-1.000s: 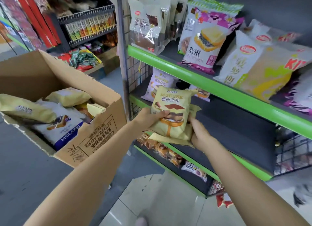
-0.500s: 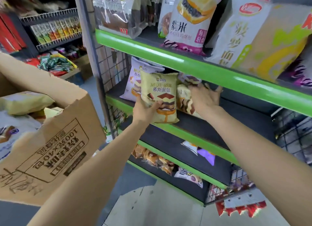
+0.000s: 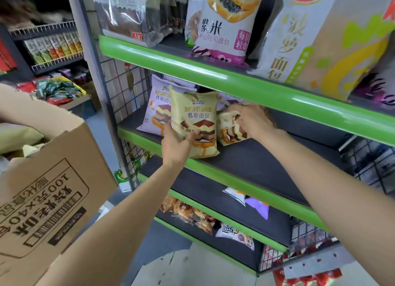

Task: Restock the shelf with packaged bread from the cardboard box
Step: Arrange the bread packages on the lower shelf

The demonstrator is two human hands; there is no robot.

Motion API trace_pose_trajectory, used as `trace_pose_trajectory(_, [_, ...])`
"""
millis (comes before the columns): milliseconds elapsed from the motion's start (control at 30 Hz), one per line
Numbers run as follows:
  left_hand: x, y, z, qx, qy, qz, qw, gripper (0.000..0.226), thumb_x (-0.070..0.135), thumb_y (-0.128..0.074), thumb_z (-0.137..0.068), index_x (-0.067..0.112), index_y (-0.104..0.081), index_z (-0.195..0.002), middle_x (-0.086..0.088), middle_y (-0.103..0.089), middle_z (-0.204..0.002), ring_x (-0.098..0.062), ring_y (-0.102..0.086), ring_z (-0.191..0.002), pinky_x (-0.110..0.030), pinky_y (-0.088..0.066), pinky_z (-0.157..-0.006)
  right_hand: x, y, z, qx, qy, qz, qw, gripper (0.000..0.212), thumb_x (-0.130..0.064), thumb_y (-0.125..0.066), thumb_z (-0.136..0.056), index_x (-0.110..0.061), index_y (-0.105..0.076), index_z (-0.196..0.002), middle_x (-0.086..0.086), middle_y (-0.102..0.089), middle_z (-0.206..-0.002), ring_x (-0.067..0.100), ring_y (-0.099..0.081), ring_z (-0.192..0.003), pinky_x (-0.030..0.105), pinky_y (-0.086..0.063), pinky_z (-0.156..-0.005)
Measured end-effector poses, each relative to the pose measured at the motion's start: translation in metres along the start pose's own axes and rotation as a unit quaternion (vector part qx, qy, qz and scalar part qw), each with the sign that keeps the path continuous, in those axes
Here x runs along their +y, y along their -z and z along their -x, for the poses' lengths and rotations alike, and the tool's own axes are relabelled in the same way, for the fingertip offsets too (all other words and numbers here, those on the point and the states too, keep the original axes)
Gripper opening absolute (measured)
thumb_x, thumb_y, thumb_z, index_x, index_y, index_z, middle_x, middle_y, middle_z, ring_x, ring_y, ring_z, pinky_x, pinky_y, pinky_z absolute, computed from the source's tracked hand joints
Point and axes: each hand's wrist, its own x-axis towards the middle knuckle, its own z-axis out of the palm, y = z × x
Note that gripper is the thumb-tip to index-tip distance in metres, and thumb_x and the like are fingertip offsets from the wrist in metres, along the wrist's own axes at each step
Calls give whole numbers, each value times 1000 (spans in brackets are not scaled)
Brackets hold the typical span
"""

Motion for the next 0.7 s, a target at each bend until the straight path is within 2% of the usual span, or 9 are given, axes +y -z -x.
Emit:
trace_pose_trajectory(67, [-3,0,-2,15,-3,0,1000,73,38,-74,-77,13,-38,-134,-5,-61,-125,-26,-57,-115,-41,-48,-97,2,-2,0,28,-31,-60,997,52,-10,-61,-87,-24,-44,-135,13,-52,-132,33,-50,-118,39,-44,-98])
trace_pose_trajectory(133, [-6,-1,-1,14,-12,0,1000,71,36,-74,-77,12,-38,-134,-4,-62,-124,-25,-58,-115,-40,-48,-97,-1,-9,-1,85,-78,-112,987,58,-16,-69,-83,-9,-43,-134,16,-48,-136,33,-43,-126,36,-36,-105])
trace_pose_trajectory(200, [-8,-3,2,1,-22,8,1000,72,35,-75,-77,12,-38,-135,-2,-62,-124,-22,-58,-116,-40,-47,-99,-6,-11,-2,111,-115,-168,973,51,-16,-72,-80,1,-50,-124,18,-52,-128,31,-47,-122,31,-38,-98])
trace_pose_trajectory(267, [-8,-5,4,-6,-27,17,999,73,33,-75,-77,13,-38,-136,0,-63,-124,-21,-58,-116,-40,-47,-100,-7,-14,-6,105,-132,-182,969,42,-19,-72,-80,0,-56,-114,18,-58,-120,32,-53,-114,32,-42,-91])
trace_pose_trajectory(333, [-7,-5,3,-4,-28,26,999,75,34,-75,-77,14,-37,-138,-1,-62,-125,-21,-57,-117,-40,-46,-102,-3,-12,-12,84,-146,-179,969,44,-30,-71,-80,-8,-59,-116,13,-60,-123,33,-54,-115,35,-44,-94])
trace_pose_trajectory(433, [-5,-3,-1,2,-34,38,999,78,34,-74,-78,17,-33,-142,2,-61,-126,-18,-56,-118,-37,-44,-104,2,-8,-23,94,-191,-194,958,39,-37,-66,-84,-12,-61,-114,8,-60,-126,31,-54,-116,30,-41,-89])
trace_pose_trajectory(533, [-2,-1,-3,1,-41,42,998,70,31,-74,-79,19,-37,-137,10,-61,-114,-13,-58,-109,-32,-45,-101,-3,-5,-36,105,-189,-283,934,30,-36,-57,-91,-15,-62,-111,6,-60,-124,28,-53,-115,27,-35,-84])
trace_pose_trajectory(633, [-1,-2,-5,-13,-46,46,998,53,29,-75,-78,23,-45,-122,12,-62,-105,-14,-61,-107,-32,-47,-96,-9,-17,-54,18,-137,-206,969,29,-24,-36,-100,-6,-56,-110,9,-55,-107,28,-52,-105,30,-30,-83])
trace_pose_trajectory(700, [-4,-2,-6,-27,-52,48,997,50,28,-75,-79,24,-45,-119,12,-63,-105,-12,-61,-103,-27,-46,-90,-12,-28,-59,-6,-102,-170,980,29,-9,-28,-99,-3,-53,-111,10,-53,-106,26,-51,-106,33,-35,-90])
